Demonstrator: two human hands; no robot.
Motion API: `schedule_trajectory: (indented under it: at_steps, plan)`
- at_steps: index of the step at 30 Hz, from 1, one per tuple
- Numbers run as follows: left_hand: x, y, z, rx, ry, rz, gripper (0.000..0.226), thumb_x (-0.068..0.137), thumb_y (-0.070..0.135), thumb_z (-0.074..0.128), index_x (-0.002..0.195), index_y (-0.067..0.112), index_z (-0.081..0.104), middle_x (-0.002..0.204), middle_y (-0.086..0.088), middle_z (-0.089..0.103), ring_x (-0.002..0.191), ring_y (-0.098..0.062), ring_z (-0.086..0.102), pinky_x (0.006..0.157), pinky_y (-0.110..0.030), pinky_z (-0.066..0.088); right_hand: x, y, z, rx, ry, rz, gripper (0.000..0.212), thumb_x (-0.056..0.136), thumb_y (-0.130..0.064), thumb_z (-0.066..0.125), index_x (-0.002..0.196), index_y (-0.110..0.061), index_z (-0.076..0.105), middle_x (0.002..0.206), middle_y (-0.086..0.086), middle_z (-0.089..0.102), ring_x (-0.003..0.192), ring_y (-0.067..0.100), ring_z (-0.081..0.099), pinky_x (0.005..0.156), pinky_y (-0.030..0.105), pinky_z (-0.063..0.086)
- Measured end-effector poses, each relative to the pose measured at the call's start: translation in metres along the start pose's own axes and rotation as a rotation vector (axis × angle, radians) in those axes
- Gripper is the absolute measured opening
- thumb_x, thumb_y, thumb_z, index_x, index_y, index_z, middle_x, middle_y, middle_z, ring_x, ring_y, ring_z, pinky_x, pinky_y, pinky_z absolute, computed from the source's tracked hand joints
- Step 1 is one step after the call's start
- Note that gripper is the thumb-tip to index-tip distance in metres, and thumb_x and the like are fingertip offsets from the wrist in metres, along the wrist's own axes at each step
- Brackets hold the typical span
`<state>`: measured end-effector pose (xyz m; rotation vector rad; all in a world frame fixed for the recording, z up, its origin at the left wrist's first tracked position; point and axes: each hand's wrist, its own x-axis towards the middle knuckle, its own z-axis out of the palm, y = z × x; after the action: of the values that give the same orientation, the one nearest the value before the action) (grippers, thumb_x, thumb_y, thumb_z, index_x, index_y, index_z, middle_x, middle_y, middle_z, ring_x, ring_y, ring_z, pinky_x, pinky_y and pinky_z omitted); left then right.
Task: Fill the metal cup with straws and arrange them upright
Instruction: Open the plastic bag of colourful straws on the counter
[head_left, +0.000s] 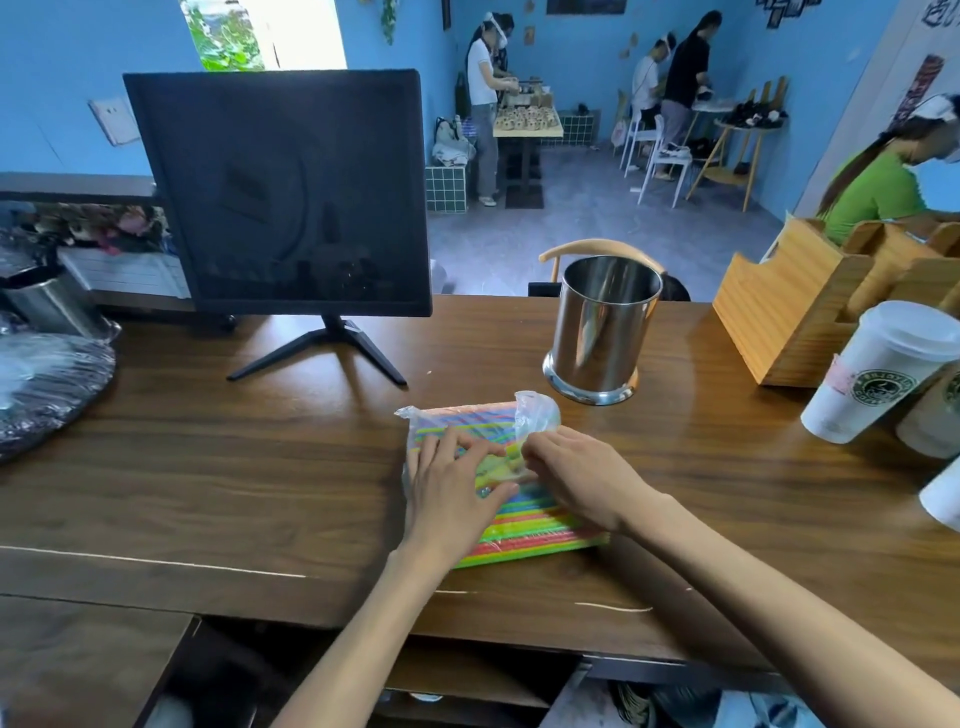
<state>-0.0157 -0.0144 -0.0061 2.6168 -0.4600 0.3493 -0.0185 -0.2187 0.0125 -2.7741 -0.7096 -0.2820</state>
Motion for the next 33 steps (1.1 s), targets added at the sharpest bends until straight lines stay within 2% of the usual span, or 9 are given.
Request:
schedule_trajectory:
  at_steps: [4,6,8,10,13,16,25,30,33]
  plan:
    - [-0.008,0.0,0.008,-0.085,0.095,0.015,0.021,0.081,0.047,0.079,0.091,0.034,0.067,0.095,0.016,0.057,0.099,-0.009,0.055,0.087,-0.021,0.029,0.003,0.005,-0.008,-0.017,-0.096,-0.038,0.02,0.102,-0.03,0.053,0.112,-0.018,0.066,0.106,0.001,0.067,0.101,0.023,0.058,0.08,0.033,0.045]
    - [-0.013,-0.002,0.012,-0.102,0.134,0.038,0.017,0.081,0.042,0.081,0.088,0.032,0.069,0.092,0.016,0.058,0.096,-0.01,0.056,0.086,-0.022,0.036,0.005,0.006,-0.013,-0.055,-0.133,-0.072,0.023,0.102,-0.032,0.054,0.115,-0.02,0.068,0.108,0.0,0.067,0.103,0.022,0.059,0.081,0.031,0.042]
    - [-0.017,-0.002,0.017,-0.09,0.189,0.093,0.014,0.083,0.037,0.08,0.093,0.03,0.073,0.094,0.012,0.06,0.095,-0.012,0.057,0.083,-0.028,0.045,0.007,0.006,-0.015,-0.047,-0.119,-0.084,0.022,0.102,-0.033,0.054,0.111,-0.021,0.07,0.107,-0.001,0.068,0.102,0.021,0.06,0.082,0.03,0.04]
    - [-0.022,0.0,0.021,-0.056,0.222,0.15,0.015,0.087,0.039,0.075,0.101,0.032,0.075,0.096,0.01,0.06,0.096,-0.012,0.054,0.085,-0.031,0.046,0.008,0.005,-0.015,0.007,-0.102,-0.048,0.023,0.101,-0.035,0.055,0.107,-0.021,0.071,0.103,-0.003,0.069,0.099,0.019,0.06,0.08,0.028,0.037]
    - [-0.03,0.003,0.027,-0.014,0.153,0.203,0.033,0.092,0.053,0.057,0.116,0.036,0.073,0.104,0.013,0.06,0.102,-0.01,0.05,0.087,-0.028,0.041,0.009,0.005,-0.016,0.051,-0.116,-0.01,0.023,0.101,-0.034,0.055,0.105,-0.02,0.073,0.1,-0.004,0.069,0.097,0.019,0.061,0.078,0.03,0.042]
    - [-0.036,0.002,0.031,0.032,0.127,0.229,0.041,0.097,0.057,0.048,0.124,0.035,0.07,0.113,0.014,0.062,0.109,-0.009,0.049,0.09,-0.03,0.045,0.009,0.003,-0.016,0.048,-0.127,0.0,0.022,0.1,-0.033,0.055,0.103,-0.02,0.071,0.1,-0.005,0.069,0.096,0.018,0.061,0.077,0.035,0.047]
    - [-0.04,0.001,0.033,0.044,0.179,0.268,0.036,0.097,0.049,0.051,0.118,0.031,0.074,0.112,0.01,0.065,0.107,-0.015,0.057,0.086,-0.033,0.048,0.011,0.002,-0.015,0.062,-0.084,0.058,0.019,0.102,-0.033,0.053,0.106,-0.02,0.067,0.105,-0.006,0.069,0.094,0.018,0.064,0.075,0.037,0.051]
    - [-0.039,0.0,0.033,0.019,0.168,0.286,0.034,0.096,0.047,0.053,0.117,0.029,0.074,0.116,0.009,0.065,0.111,-0.014,0.057,0.088,-0.032,0.048,0.009,0.002,-0.009,0.1,-0.052,0.102,0.016,0.103,-0.031,0.052,0.102,-0.019,0.063,0.101,-0.004,0.067,0.094,0.02,0.062,0.076,0.039,0.051]
    - [-0.04,0.001,0.033,-0.016,0.151,0.293,0.035,0.098,0.046,0.053,0.118,0.028,0.074,0.12,0.011,0.065,0.113,-0.011,0.058,0.089,-0.029,0.048,0.008,0.002,-0.007,0.105,-0.064,0.09,0.017,0.102,-0.031,0.052,0.111,-0.023,0.064,0.107,-0.005,0.066,0.099,0.018,0.06,0.078,0.038,0.051]
